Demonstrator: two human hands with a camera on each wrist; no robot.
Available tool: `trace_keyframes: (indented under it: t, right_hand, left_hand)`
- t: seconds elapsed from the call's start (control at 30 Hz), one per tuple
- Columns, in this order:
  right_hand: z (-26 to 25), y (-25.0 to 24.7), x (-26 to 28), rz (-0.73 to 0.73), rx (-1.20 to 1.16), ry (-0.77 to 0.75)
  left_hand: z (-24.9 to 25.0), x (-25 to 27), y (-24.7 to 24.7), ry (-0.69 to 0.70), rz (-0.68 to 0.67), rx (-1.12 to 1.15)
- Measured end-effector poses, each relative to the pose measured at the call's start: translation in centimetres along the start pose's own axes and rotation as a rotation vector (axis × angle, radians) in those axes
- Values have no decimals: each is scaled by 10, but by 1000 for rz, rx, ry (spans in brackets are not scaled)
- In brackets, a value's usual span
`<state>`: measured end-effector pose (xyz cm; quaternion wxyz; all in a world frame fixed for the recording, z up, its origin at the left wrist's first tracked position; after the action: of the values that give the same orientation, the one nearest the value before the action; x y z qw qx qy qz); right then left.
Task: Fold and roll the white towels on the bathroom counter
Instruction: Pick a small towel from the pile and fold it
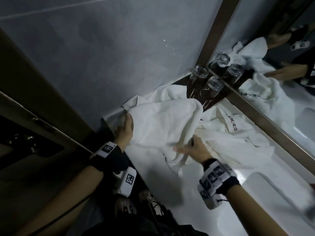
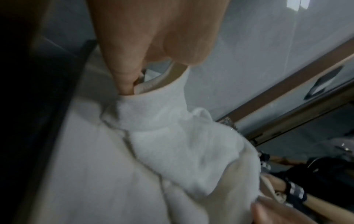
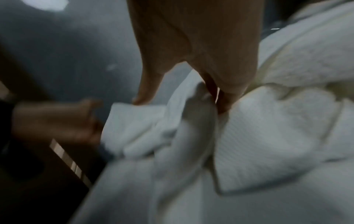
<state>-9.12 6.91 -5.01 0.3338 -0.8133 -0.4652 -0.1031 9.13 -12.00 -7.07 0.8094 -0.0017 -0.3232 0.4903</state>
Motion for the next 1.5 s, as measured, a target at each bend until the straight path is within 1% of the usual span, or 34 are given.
trace_keyframes:
  t: [0.03,0.07,0.1,0.13,0.17,0.2,0.23,0.27,0.33,0.4,0.47,0.53,0.57,0.63,0.7,0.8,0.83,0.9,0.97,1.0,1.07,1.1,1.13,1.17,1.2,1.23,1.27,1.3,1.33,1.4,1.43,1.5]
  right_hand:
    - [10,9,3,-14,203,28]
    - [19,15,7,-13,342,33]
    - [25,22,11,-14,421,29]
    - [31,28,13,-26,464,8]
    - [33,33,16,-43,495,-35]
    - [32,38,17,-52,516,-88]
    - [29,39,19,-45,499,-136]
    - [26,38,22,-28,432,-160]
    - [15,29,26,23,206,-165]
    - [-2,16,29,91,5,-195]
    - [-22,-5,30,189,-138,-242]
    - [-43,-28,31,280,-242,-300]
    - [-50,-39,30,318,-304,-302]
    - [-51,-62,25,407,-426,-227]
    - [-37,-86,19,503,-535,-103]
    - [-15,-104,15,569,-690,-8]
    - [-9,-103,16,562,-679,24]
    - [3,-93,16,463,-580,65]
    - [12,-77,16,349,-462,93]
    - [14,-71,17,341,-359,93]
    - [10,-60,22,399,-92,57]
    - [3,-53,25,423,13,-2]
    - [-6,-42,29,412,106,-91]
    - [-17,-25,32,331,203,-198]
    - [-26,-3,34,176,296,-299]
    - [-32,21,37,-6,372,-363]
    - [-35,42,40,-155,430,-398]
    - [-38,56,42,-231,448,-422]
    - [-40,63,41,-236,395,-437]
    - [-45,60,36,-156,199,-441]
    - [-47,56,34,-109,164,-450]
    - [-51,45,34,-41,174,-493]
  left_hand:
    - [-5,3,1,34,6,-120]
    - [-10,8,2,75,13,-249]
    - [-16,11,3,114,-18,-377]
    - [-22,15,7,165,-80,-496]
    - [-27,16,9,206,-139,-596]
    - [-30,17,10,246,-164,-666]
    - [-30,19,9,280,-159,-733]
    - [-26,21,9,333,-140,-805]
    - [-13,29,9,454,-118,-883]
    - [9,39,10,566,-138,-788]
    - [36,47,3,634,-107,-629]
    - [62,47,-11,615,-26,-514]
    - [71,44,-18,571,12,-465]
    - [83,37,-37,490,110,-388]
    - [83,29,-54,427,159,-344]
    - [55,18,-64,250,124,-404]
    - [43,17,-63,192,96,-435]
    - [21,20,-52,113,5,-442]
    - [4,26,-35,104,-109,-455]
    - [-1,31,-25,110,-166,-440]
    - [-10,42,-5,117,-279,-413]
    - [-12,47,5,125,-314,-407]
    - [-13,51,12,136,-337,-387]
    - [-12,57,21,145,-372,-313]
    - [-10,63,30,144,-422,-208]
    - [-5,70,38,161,-473,-125]
    - [1,77,46,189,-523,-72]
    - [6,84,53,231,-580,-53]
    - [12,89,59,267,-628,-49]
    - [23,91,59,339,-640,-63]
    - [26,90,55,345,-628,-41]
    - [26,83,45,314,-599,-27]
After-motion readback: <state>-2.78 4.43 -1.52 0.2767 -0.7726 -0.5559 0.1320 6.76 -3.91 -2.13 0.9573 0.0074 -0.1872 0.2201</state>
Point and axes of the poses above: each hand's wrist, its own x-axis away from the middle knuckle, its own y-axis out of the palm, z = x × y, the point moved 6 cm from there along -x, towards the middle knuckle, and after that the axes turned 1 degree about -z, right-handed, at the moved point
